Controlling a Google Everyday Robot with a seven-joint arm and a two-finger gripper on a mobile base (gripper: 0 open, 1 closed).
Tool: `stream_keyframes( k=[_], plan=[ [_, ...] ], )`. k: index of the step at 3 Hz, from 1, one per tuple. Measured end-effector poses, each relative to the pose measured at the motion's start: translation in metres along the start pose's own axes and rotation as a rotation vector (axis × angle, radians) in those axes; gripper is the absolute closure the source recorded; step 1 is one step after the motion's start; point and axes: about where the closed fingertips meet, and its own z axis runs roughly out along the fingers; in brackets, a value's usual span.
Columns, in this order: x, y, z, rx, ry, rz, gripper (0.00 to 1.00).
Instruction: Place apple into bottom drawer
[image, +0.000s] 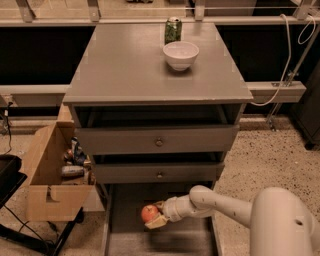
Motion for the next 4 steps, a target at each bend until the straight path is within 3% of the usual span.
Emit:
stream_keyframes(
  k=[2,3,4],
  plan=[
    [0.09,-0.022,0.076,-0.099,-0.02,-0.005,1.0],
    [0.116,-0.055,0.09,-0.057,-0.04,-0.005,0.98],
    [0.114,-0.056,0.089,-0.056,-0.04,-0.007,0.76]
  ],
)
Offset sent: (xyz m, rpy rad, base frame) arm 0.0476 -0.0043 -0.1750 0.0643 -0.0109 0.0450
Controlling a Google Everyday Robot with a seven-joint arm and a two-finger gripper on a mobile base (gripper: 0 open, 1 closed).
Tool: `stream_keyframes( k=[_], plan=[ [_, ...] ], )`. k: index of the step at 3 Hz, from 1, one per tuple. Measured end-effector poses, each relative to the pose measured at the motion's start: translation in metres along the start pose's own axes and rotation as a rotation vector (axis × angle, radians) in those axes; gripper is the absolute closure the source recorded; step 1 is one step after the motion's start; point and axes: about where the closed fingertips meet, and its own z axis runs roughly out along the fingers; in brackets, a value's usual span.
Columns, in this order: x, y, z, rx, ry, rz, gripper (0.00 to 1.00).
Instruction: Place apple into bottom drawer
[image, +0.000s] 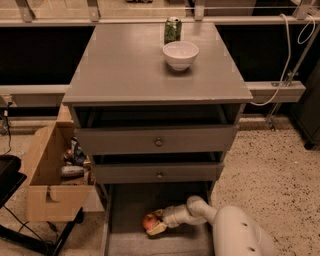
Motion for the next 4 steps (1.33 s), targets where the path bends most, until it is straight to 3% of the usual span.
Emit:
stream_keyframes(
  k=[2,3,4],
  plan=[
    [0.0003,0.0032,0.0045,-0.008,-0.001,0.002,0.3],
    [-0.0009,0.0037,0.0039,-0.008,-0.001,0.002,0.0],
    [-0.001,0.0037,0.0039,-0.008,-0.001,0.002,0.0]
  ],
)
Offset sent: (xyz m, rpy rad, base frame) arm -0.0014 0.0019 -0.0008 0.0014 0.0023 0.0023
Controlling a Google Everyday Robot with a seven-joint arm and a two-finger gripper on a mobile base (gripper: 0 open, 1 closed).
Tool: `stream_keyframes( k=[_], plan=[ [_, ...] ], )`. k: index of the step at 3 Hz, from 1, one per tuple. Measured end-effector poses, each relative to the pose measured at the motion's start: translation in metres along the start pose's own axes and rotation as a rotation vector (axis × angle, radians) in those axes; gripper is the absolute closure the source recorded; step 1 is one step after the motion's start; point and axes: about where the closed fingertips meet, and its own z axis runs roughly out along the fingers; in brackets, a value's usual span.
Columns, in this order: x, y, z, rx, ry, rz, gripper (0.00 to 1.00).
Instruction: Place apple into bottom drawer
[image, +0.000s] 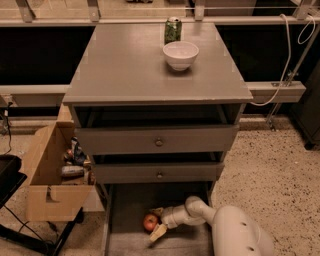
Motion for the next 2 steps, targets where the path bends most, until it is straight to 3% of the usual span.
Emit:
stream_keyframes(
  k=[1,2],
  plan=[
    [-0.0001,0.0,-0.0001,0.0,0.0,0.0,0.0],
    [-0.0003,0.0001,-0.0002,0.0,0.0,0.0,0.18]
  ],
)
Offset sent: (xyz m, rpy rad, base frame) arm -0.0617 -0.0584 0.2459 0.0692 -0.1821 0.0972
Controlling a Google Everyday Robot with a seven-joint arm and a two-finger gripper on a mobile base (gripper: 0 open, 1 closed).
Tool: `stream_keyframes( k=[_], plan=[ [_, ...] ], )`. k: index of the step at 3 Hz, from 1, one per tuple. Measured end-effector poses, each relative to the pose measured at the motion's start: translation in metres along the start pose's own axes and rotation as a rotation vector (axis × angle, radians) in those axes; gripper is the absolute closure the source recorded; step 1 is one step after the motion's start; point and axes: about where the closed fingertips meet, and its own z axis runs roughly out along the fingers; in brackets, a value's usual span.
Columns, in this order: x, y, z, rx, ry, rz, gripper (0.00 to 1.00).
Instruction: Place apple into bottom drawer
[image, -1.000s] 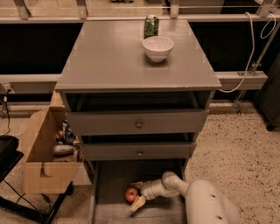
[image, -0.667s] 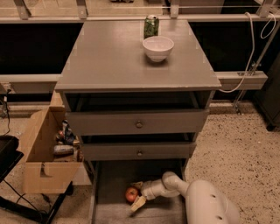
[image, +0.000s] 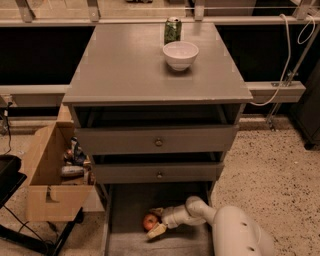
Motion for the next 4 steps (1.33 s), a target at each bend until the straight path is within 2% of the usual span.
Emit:
stream_keyframes(
  k=[1,2,3,4],
  plan=[
    [-0.001,0.001,-0.001,0.0,0.0,-0.002,0.48],
    [-0.028,0.016,-0.022,0.001,-0.006,-0.035,0.36],
    [-0.034,0.047,-0.015,-0.059,-0.006,-0.033,0.05],
    [-0.035,0.047,-0.014,-0.06,-0.006,-0.033,0.0]
  ],
)
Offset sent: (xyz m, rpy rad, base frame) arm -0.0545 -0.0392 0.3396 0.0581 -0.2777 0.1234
